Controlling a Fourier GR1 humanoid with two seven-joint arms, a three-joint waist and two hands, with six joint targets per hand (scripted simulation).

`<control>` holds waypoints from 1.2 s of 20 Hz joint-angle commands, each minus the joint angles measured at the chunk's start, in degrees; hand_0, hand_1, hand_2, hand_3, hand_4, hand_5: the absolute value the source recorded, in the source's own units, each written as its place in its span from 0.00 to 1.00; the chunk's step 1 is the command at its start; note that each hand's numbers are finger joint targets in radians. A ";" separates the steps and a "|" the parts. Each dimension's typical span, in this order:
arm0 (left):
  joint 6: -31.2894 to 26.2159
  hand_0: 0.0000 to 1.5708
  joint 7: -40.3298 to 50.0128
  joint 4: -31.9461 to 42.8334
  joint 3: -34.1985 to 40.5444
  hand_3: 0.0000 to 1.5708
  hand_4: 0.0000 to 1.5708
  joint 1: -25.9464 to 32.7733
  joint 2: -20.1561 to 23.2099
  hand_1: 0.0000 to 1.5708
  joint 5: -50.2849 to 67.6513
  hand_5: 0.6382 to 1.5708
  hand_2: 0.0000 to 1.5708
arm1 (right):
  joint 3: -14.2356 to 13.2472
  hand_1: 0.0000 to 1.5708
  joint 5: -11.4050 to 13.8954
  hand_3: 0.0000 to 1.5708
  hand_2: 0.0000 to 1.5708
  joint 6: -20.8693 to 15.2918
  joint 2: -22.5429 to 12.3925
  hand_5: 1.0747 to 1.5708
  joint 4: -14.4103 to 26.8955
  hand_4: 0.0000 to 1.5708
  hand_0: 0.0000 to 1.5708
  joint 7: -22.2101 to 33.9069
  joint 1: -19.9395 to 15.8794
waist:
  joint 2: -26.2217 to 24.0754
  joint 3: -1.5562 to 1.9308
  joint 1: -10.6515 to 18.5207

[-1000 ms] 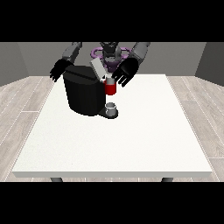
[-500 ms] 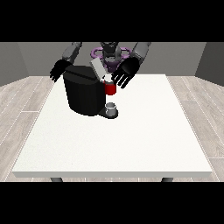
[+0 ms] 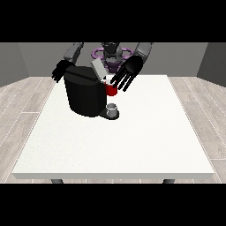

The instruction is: Insert the coffee pod into the coffee machine and close the lid

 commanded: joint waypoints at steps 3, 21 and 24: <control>-2.45 0.00 1.08 -1.12 -0.91 0.00 0.00 1.80 -2.05 0.00 -0.31 1.00 0.00 | -0.42 0.00 -0.02 0.00 0.00 -0.95 0.84 1.00 1.78 0.25 0.00 -0.53 2.55 | -5.13 -0.04 2.68; 0.34 0.00 -5.17 -2.23 14.41 0.00 0.00 20.95 -17.60 0.00 19.74 1.00 0.00 | -2.20 0.00 -2.13 0.00 0.00 5.02 -5.09 1.00 -1.52 0.23 0.00 0.36 12.08 | -21.82 -0.16 12.29; -2.59 0.00 -3.52 -2.40 15.21 0.00 0.00 23.05 -17.82 0.00 21.83 1.00 0.00 | -1.47 0.00 -3.35 0.00 0.00 6.73 -5.02 1.00 -3.01 0.24 0.00 2.26 11.76 | -25.37 -0.09 14.44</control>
